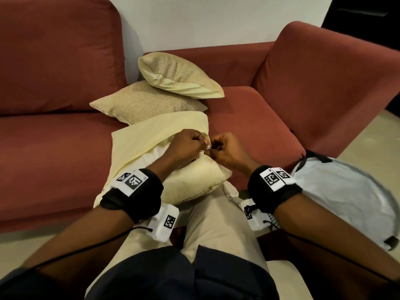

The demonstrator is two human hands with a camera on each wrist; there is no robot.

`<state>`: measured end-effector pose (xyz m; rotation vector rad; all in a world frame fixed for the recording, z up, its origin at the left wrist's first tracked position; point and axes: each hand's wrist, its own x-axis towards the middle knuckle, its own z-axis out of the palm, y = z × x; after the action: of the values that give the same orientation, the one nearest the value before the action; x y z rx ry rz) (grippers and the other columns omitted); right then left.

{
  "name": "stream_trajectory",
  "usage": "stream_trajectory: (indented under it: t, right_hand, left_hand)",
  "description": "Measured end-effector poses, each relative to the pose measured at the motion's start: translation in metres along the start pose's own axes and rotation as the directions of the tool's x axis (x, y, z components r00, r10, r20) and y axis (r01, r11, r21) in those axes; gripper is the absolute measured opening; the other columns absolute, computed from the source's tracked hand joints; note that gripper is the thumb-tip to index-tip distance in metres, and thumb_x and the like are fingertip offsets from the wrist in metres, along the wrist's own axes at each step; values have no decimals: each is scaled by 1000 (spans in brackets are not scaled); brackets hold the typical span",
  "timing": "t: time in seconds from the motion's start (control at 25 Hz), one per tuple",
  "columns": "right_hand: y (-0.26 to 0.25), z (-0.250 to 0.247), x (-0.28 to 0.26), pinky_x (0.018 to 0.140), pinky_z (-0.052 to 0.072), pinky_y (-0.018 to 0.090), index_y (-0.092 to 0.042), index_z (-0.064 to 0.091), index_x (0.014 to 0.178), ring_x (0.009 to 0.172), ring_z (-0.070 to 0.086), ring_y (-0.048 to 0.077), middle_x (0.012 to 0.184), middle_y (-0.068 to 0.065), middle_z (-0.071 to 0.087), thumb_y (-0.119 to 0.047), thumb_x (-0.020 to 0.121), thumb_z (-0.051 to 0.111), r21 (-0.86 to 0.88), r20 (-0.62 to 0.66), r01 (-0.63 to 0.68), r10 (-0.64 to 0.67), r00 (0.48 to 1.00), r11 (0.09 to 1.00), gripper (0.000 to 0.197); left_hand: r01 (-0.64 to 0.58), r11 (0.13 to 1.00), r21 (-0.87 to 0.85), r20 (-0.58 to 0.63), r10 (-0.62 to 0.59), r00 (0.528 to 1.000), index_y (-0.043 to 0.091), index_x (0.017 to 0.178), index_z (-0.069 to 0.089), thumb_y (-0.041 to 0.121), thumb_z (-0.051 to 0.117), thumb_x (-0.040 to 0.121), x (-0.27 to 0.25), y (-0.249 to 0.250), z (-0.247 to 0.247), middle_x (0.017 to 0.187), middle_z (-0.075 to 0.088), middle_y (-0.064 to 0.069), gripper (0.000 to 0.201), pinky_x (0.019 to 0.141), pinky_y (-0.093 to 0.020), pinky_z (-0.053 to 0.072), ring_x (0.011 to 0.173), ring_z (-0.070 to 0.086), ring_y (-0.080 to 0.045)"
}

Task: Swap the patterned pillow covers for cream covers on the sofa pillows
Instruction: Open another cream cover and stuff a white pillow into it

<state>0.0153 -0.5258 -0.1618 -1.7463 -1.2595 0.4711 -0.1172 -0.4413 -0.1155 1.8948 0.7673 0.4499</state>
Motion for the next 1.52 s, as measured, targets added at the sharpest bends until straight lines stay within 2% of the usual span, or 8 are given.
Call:
stream_trajectory:
  t: [0.16,0.36,0.68,0.8,1.08,1.24,1.36,1.52]
  right_hand:
    - [17,-16,-1,60,50,28,-13,75,77,63,63,14,67,-4,68,-6,73,74,-318,67,-124,153,986,940,9]
    - [13,-24,-14,63,42,30,-11,66,72,76,63,29,75,9,64,-5,76,61,-534,67,-281,371,926,797,9]
    - [-54,6,-28,90,49,38,-17,61,121,110,56,24,119,2,60,-6,75,58,-556,74,94,-64,995,826,47]
    - [-61,33,-26,88,50,41,-15,68,115,107,57,26,112,6,63,-20,80,67,-554,282,249,-102,954,795,35]
    - [-52,21,-4,66,42,28,-16,71,86,80,60,22,92,6,67,-27,79,77,-616,236,95,69,969,782,15]
    - [-71,35,-5,70,40,29,-23,65,88,93,59,24,100,1,62,-23,75,71,-654,262,166,15,965,738,15]
    - [-96,78,-8,77,42,30,-21,65,112,102,54,19,109,-1,59,-36,81,71,-534,421,383,-156,893,754,35]
    - [-95,96,5,71,38,30,-17,69,96,96,55,21,98,-1,61,-34,88,66,-555,430,383,-140,892,738,19]
  left_hand:
    - [-147,890,431,-68,195,978,16,76,74,31,59,82,-3,-7,-12,79,72,3,21,70,-32,52,77,64,-14]
    - [-79,902,425,-118,142,983,14,75,73,29,65,84,-27,-35,-46,77,71,-1,20,70,-33,47,78,63,-18]
    - [-72,922,381,-125,128,984,11,77,65,28,60,91,-52,-51,-48,62,55,8,23,64,-35,45,63,57,-20]
    - [-73,924,376,-116,125,985,19,70,61,28,59,88,-57,-50,-40,58,56,8,21,66,-41,53,54,57,-15]
    - [109,855,506,-261,31,965,17,70,62,35,55,84,-76,-67,-80,74,61,3,24,57,-29,37,71,54,-19]
    - [223,878,423,-41,-227,973,2,73,65,20,59,89,-97,-77,-138,60,57,-4,25,46,-25,40,47,49,-16]
    - [173,885,432,68,-224,972,4,71,62,14,58,92,-102,-71,-148,55,55,-1,23,46,-24,41,36,47,-4]
    - [196,861,470,47,-246,968,5,63,61,12,58,89,-99,-80,-166,43,53,4,27,41,-19,37,33,45,-9]
